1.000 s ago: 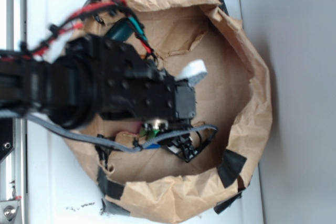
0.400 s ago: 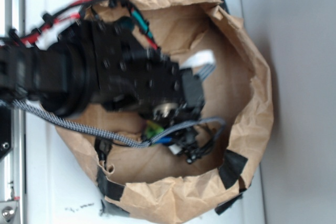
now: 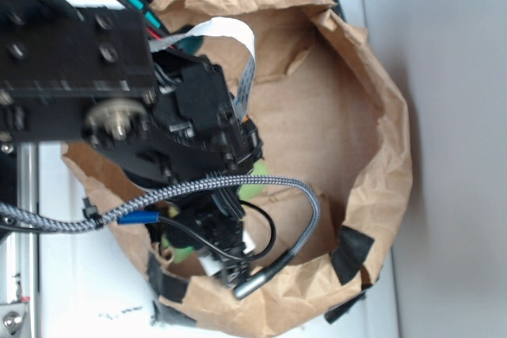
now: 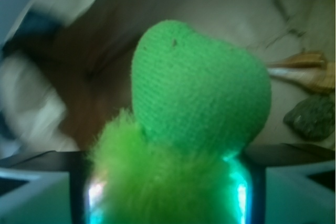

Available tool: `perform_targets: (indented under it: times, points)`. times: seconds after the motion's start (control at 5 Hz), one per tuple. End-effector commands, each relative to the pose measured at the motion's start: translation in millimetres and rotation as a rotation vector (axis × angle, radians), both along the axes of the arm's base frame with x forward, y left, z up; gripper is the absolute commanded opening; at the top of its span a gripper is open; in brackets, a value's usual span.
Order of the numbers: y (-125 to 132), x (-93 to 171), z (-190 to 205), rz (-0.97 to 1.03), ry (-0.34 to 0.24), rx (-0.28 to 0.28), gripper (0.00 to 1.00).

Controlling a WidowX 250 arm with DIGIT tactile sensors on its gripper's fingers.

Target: Grab the green animal.

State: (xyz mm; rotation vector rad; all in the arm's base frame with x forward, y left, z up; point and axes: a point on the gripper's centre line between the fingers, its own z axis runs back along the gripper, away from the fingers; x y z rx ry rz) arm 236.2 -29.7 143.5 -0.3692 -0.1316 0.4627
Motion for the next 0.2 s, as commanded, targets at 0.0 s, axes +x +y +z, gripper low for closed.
perform_targets:
  times: [0.0]
  points:
    - [32.1,-0.1,39.0,0.035,-0.110,0.014,0.00]
